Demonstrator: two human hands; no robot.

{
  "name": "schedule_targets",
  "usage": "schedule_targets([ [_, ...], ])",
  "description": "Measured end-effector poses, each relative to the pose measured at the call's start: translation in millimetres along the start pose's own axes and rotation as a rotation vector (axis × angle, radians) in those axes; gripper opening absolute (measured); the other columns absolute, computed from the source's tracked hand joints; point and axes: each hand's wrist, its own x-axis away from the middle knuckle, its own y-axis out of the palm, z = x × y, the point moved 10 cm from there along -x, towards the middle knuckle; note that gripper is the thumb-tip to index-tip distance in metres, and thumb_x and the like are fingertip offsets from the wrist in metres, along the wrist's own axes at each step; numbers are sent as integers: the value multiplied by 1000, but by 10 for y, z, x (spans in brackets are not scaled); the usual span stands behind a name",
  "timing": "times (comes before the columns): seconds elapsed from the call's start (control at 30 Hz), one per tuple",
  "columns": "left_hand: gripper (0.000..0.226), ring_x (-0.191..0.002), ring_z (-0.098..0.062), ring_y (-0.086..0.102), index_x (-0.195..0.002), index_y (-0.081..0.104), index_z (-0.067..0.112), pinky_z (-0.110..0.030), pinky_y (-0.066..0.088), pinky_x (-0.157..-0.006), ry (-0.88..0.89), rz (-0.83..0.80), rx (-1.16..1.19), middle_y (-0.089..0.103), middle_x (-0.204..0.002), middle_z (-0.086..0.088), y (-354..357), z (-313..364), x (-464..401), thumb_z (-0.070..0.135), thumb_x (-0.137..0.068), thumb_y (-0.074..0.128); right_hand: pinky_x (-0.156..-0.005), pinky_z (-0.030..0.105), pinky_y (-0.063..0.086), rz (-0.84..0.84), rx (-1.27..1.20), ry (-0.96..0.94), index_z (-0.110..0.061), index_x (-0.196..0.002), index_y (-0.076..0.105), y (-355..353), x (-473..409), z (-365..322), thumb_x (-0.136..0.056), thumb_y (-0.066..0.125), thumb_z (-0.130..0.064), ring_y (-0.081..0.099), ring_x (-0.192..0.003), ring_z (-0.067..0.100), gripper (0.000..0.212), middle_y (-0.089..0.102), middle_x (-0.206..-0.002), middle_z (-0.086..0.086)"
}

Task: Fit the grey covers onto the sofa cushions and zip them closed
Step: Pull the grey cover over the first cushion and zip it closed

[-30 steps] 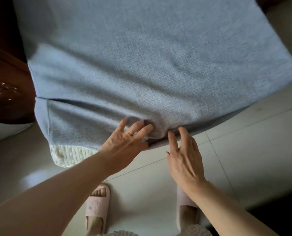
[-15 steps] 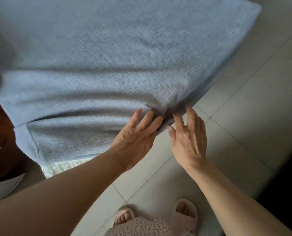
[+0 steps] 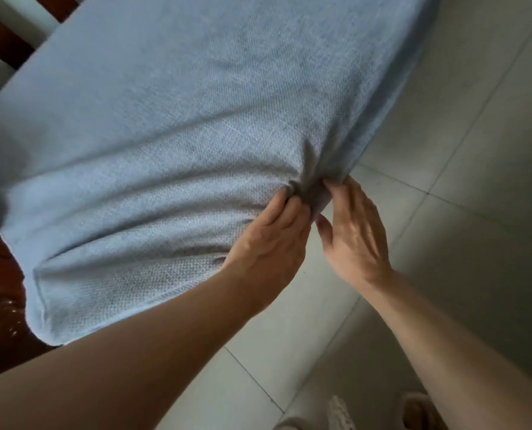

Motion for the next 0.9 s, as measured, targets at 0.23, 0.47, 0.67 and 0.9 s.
schedule_targets([
  [0.23,37,-97,-30,37,-117,54,4,-40,24,-100,-23,111,65,46,-102,-13,-106,-36,-150,17,-89,33,-89,39,44,101,-100,-42,-5,-132,33,69,-124,198,-79,54,-36,58,-103,39,65,55,-119,21],
  [0.47,27,-81,-29,40,-102,50,6,-43,26,-86,-104,172,-58,45,-85,-12,-117,5,-262,18,-89,29,-101,37,36,170,81,-226,2,-141,23,247,-66,279,-48,90,-25,44,-113,32,117,52,-127,28],
  [0.67,18,-74,-28,46,-94,57,10,-41,29,-91,-185,197,-57,48,-77,-10,-124,5,-175,25,-90,47,-104,49,32,452,198,-309,5,-136,27,384,-121,183,-57,86,-14,39,-111,40,100,48,-115,31],
  [0.9,18,-76,-27,45,-93,57,10,-41,28,-93,-270,287,-72,44,-79,-9,-146,-22,-28,19,-87,42,-91,53,43,751,111,-340,-6,-136,23,262,-201,47,-93,48,-11,47,-93,39,49,38,-108,19],
])
